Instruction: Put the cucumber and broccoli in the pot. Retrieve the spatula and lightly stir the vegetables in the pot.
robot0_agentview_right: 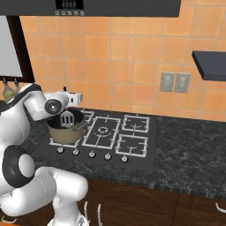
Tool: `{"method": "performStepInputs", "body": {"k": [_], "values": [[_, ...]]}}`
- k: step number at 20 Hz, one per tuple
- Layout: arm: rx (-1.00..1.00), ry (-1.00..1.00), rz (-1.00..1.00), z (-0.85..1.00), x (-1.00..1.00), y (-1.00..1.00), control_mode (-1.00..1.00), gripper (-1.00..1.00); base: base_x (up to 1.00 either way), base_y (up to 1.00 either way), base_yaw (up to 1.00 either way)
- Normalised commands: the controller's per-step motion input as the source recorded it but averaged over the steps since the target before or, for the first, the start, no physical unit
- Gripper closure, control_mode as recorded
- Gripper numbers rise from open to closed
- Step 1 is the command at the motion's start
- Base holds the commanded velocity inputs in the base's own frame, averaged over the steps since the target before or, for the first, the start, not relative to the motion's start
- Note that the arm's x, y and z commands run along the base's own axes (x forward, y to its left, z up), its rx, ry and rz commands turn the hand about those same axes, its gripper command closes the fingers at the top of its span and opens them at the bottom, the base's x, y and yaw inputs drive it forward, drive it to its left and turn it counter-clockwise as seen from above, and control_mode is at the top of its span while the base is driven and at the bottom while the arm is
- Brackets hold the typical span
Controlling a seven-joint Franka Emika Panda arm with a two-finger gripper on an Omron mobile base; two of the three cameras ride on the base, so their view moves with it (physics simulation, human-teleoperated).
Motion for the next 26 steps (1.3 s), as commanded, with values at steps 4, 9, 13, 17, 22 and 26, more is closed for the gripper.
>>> {"method": "performStepInputs", "body": {"k": [4, 9, 13, 17, 22, 26], "values": [[-0.02, 0.02, 0.0, -0.6, -0.02, 0.0, -1.0, 1.0, 0.0, 0.0, 0.0], [-0.02, 0.04, 0.0, -0.77, -0.34, -0.03, -1.0, 1.0, 0.0, 0.0, 0.0], [0.0, 0.01, 0.0, -0.22, -0.79, -0.13, -1.0, 1.0, 0.0, 0.0, 0.0], [0.0, 0.0, -0.02, 0.09, -0.36, -0.23, -1.0, 1.0, 0.0, 0.0, 0.0], [0.0, 0.0, -0.04, 0.18, -0.38, -0.16, -1.0, 1.0, 0.0, 0.0, 0.0], [0.0, 0.0, -0.03, 0.4, -0.43, -0.02, -1.0, 1.0, 0.0, 0.0, 0.0]]}}
